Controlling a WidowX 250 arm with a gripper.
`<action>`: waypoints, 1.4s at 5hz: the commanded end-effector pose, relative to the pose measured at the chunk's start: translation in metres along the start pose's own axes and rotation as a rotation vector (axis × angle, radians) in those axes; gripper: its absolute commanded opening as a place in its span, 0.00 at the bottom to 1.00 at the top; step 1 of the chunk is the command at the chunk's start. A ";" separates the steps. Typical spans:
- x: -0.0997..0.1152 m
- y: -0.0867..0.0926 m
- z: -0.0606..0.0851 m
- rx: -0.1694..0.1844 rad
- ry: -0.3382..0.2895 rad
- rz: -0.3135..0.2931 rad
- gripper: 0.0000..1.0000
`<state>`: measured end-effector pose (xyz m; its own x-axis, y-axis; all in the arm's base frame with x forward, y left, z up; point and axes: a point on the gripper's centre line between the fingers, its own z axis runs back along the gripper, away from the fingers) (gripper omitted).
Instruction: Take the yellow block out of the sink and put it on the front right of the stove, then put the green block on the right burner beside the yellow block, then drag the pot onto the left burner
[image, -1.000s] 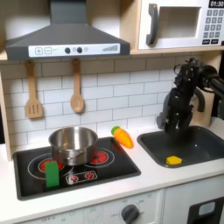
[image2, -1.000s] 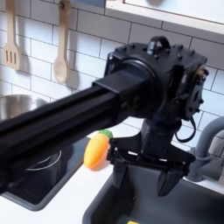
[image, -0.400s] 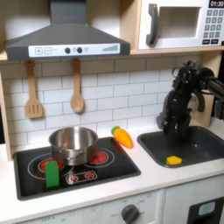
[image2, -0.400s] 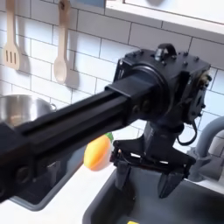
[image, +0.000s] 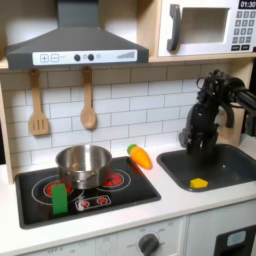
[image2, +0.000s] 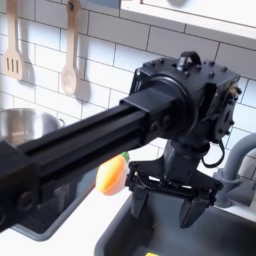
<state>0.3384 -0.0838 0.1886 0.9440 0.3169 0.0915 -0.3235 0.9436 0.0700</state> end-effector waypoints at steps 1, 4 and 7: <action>0.000 -0.001 0.000 0.001 0.001 -0.002 1.00; -0.008 0.001 -0.022 0.018 0.038 -0.026 1.00; -0.010 0.002 -0.044 0.007 0.060 0.038 1.00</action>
<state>0.3299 -0.0836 0.1436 0.9398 0.3398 0.0353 -0.3416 0.9360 0.0850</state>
